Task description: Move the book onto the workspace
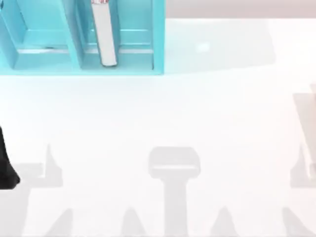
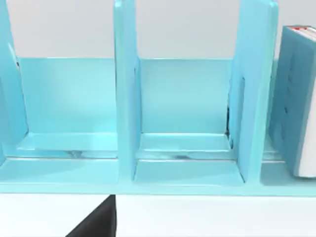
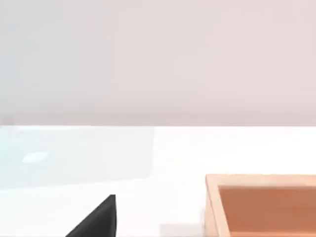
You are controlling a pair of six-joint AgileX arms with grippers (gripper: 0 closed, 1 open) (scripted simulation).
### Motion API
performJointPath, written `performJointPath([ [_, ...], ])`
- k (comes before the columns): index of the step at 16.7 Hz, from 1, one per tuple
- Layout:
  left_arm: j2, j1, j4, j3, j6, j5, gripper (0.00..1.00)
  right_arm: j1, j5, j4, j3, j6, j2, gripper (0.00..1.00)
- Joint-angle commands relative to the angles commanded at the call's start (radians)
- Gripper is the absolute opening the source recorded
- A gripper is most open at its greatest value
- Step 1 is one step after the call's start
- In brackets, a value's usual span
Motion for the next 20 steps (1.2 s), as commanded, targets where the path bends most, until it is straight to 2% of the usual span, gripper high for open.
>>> performJointPath([
  [4,0.030,-0.012,0.031,0.025,0.000,-0.008,1.00,0.000,0.000,0.000,0.000,0.000,0.000,1.00],
  [9,0.290,-0.086,0.269,0.169,0.000,-0.076,1.00,0.000,0.000,0.000,0.000,0.000,0.000,1.00],
  [13,0.679,-0.163,0.510,0.308,-0.005,-0.153,1.00,0.000,0.000,0.000,0.000,0.000,0.000,1.00],
  [20,1.509,-0.315,0.913,0.568,-0.014,-0.283,1.00,0.000,0.000,0.000,0.000,0.000,0.000,1.00],
])
